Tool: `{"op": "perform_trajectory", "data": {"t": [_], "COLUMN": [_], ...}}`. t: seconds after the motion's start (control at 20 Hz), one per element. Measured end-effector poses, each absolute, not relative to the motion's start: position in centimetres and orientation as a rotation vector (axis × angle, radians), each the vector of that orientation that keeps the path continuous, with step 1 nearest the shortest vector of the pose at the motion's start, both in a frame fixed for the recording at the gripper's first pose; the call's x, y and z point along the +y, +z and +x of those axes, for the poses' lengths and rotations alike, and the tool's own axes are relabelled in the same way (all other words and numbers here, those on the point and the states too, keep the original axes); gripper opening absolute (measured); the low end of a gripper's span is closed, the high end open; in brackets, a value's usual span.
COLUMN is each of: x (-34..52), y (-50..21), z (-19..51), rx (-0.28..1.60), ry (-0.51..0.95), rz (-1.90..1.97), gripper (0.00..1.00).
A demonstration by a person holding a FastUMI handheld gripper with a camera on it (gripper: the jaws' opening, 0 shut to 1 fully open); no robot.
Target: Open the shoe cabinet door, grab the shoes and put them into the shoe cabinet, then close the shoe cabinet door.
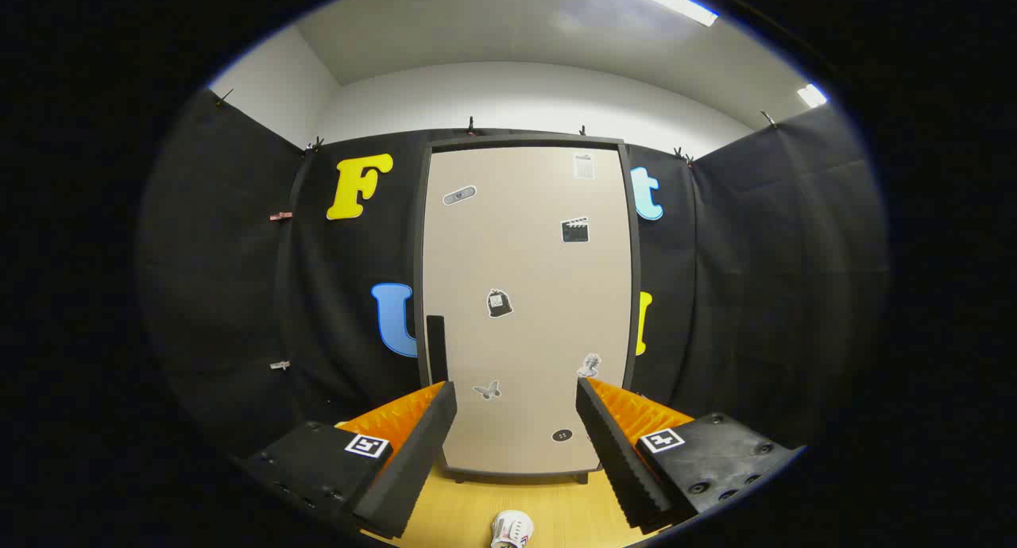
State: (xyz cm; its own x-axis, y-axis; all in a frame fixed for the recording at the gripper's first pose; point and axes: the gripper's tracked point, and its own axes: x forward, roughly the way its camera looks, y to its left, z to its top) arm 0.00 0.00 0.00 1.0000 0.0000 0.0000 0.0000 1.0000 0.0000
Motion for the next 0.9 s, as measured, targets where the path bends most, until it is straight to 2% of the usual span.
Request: {"op": "perform_trajectory", "data": {"t": [0.9], "x": [4.4], "y": [-1.5], "z": [4.2], "rx": [0.04], "ry": [-0.042], "rz": [0.008], "gripper": [0.98]}}
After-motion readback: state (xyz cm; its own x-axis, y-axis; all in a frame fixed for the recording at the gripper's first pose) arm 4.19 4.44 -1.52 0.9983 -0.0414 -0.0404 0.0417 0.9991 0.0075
